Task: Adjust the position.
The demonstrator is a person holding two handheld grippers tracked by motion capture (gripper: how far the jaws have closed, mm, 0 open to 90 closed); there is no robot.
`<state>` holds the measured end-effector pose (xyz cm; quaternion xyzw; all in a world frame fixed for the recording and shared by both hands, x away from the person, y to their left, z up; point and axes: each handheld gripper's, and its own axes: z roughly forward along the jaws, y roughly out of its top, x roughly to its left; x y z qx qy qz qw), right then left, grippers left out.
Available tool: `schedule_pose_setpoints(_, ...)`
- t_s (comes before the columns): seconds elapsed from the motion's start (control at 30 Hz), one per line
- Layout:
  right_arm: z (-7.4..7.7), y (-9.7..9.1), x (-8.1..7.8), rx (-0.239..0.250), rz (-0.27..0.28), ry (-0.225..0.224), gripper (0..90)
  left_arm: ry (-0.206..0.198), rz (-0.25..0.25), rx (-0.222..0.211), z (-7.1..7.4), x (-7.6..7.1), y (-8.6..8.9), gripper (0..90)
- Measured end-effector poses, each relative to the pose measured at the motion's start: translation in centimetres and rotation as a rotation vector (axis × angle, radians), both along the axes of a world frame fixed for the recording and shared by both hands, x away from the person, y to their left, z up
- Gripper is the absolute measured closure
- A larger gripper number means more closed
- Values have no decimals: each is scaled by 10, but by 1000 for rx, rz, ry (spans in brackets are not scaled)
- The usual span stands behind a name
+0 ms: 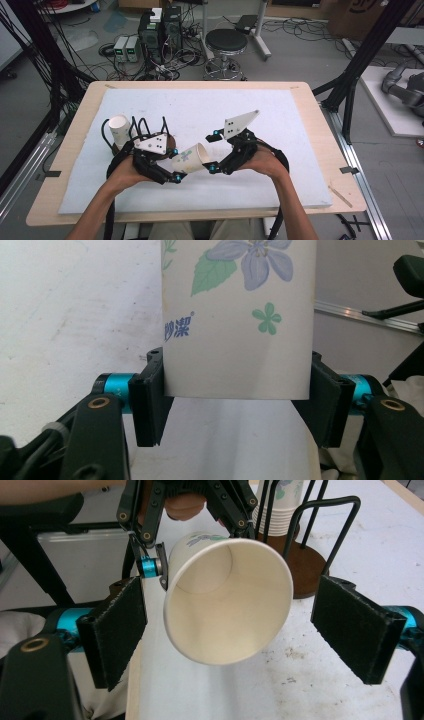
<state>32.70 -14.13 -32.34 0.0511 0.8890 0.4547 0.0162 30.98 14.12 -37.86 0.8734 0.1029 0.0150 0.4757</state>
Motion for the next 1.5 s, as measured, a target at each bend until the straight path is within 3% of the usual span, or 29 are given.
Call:
schedule_pose_setpoints(0.23,-3,-6,0,46,-8,7,151,6,9,-56,-3,-1,3,369)
schedule_pose_setpoints(0.63,-12,-11,-1,111,-16,29,151,10,3,-195,-9,-3,8,368)
schedule_pose_setpoints(0.83,-18,-12,-1,143,-14,46,151,9,-3,-214,-9,-3,8,368)
schedule_pose_setpoints(1.07,-21,-14,-1,182,-13,48,151,8,-3,-280,-10,-3,12,368)
schedule_pose_setpoints(1.5,-30,-12,-3,240,-8,69,152,5,-8,-321,-11,-3,13,368)
